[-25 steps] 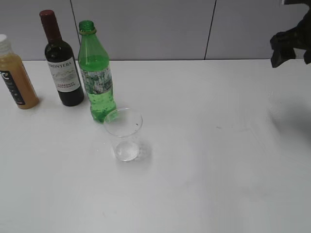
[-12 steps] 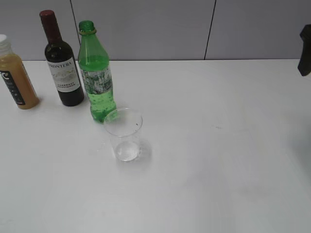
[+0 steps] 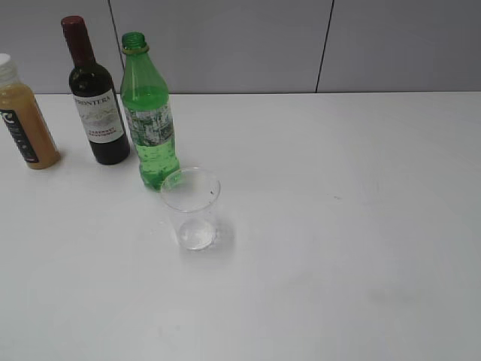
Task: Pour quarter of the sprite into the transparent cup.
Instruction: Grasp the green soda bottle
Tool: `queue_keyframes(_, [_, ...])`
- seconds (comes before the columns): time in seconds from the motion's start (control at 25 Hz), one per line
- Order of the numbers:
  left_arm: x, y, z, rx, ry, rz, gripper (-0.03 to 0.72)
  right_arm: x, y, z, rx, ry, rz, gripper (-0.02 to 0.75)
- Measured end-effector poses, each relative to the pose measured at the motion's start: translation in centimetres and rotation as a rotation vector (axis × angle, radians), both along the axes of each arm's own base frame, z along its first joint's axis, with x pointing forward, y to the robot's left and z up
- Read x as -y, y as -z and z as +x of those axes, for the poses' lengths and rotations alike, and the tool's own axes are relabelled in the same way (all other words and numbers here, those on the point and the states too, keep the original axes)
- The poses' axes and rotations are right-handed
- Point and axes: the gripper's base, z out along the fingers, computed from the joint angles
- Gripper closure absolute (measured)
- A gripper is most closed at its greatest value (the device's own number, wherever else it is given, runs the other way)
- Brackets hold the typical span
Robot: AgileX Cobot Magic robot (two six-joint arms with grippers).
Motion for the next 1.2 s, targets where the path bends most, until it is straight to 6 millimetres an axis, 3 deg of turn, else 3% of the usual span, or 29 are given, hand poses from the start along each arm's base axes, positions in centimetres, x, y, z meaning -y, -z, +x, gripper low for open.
queue_keyframes(0.72, [0.0,0.0,0.0,0.0,0.0,0.0,0.47,1.1,3.8,-12.7,0.33,0.008,0.048,0.146])
queue_keyframes(0.84, [0.0,0.0,0.0,0.0,0.0,0.0,0.47,1.2,4.7,-14.1,0.387,0.008,0.054,0.148])
queue_keyframes(1.2, [0.0,0.0,0.0,0.0,0.0,0.0,0.456,1.5,3.8,-17.0,0.596,0.006,0.074,0.15])
